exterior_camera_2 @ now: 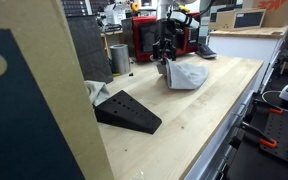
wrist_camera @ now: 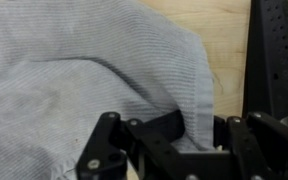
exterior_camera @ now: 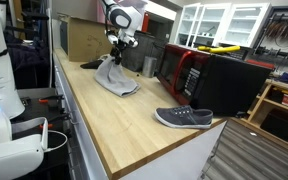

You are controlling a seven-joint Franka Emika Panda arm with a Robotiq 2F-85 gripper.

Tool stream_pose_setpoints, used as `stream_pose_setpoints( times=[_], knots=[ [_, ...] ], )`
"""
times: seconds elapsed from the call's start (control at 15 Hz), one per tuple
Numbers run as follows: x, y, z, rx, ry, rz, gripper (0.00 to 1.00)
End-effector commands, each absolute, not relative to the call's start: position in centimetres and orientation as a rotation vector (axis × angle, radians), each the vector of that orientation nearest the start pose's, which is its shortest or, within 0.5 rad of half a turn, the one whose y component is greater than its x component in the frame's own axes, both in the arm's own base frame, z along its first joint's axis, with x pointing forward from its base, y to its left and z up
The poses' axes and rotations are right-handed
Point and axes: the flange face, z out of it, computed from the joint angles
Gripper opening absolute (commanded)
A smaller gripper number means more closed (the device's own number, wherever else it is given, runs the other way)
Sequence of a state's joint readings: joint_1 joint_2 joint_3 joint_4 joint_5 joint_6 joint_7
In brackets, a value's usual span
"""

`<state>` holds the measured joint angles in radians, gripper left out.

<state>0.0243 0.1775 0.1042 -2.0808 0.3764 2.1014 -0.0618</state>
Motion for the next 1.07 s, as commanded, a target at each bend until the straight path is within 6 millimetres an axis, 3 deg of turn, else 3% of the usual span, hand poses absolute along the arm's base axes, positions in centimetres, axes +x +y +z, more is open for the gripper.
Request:
stream_pose_setpoints(
  times=[0.0,0.47,1.0],
  knots=[
    [54.2,6.0,35.2,-2.723,0.032,0.263,0.0],
    [54.5,2.8,35.5,-2.621,-0.1,0.347,0.0],
    [57.2,-2.7,36.8,-2.643,-0.306,0.395,0.0]
  ],
)
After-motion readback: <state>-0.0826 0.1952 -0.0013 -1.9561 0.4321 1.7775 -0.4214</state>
